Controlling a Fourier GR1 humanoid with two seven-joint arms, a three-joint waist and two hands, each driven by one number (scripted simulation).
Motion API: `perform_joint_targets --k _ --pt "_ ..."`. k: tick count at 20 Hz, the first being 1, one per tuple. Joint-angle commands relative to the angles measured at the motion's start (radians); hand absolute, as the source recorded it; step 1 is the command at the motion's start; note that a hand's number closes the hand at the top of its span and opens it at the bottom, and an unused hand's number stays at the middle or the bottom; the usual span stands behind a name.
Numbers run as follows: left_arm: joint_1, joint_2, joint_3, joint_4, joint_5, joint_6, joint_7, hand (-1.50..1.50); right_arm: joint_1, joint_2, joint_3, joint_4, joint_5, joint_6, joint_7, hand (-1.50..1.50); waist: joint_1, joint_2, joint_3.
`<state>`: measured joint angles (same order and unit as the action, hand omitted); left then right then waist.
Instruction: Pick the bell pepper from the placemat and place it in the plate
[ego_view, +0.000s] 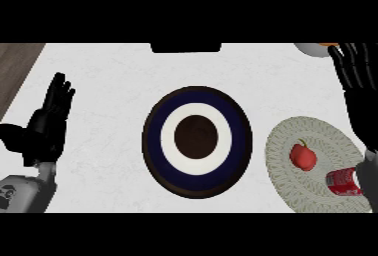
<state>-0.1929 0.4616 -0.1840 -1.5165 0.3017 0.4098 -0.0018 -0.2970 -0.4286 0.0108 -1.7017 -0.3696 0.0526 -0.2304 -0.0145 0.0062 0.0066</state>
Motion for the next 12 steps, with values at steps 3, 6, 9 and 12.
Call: perform_joint_targets --k 3,6,9,12 --pt "0.006 0.008 -0.025 0.004 -0.028 -0.031 0.084 0.0 0.144 -0.081 -0.144 0.143 -0.049 0.12 -0.078 1.5 0.004 -0.005 -0.005" --pt "0.049 0.03 -0.012 0.066 0.007 -0.094 0.078 0.0 0.245 -0.126 -0.197 0.274 -0.028 0.161 -0.13 1.5 0.001 0.001 -0.004" --pt "0.072 0.007 -0.019 0.07 0.039 -0.101 0.089 0.0 0.282 -0.139 -0.273 0.268 0.251 -0.2 -0.153 -1.5 -0.056 0.006 -0.003" --pt "0.059 -0.028 -0.056 0.09 0.015 -0.104 0.085 0.0 0.398 0.03 -0.279 0.359 0.166 -0.135 -0.44 -1.5 -0.02 -0.001 -0.002"
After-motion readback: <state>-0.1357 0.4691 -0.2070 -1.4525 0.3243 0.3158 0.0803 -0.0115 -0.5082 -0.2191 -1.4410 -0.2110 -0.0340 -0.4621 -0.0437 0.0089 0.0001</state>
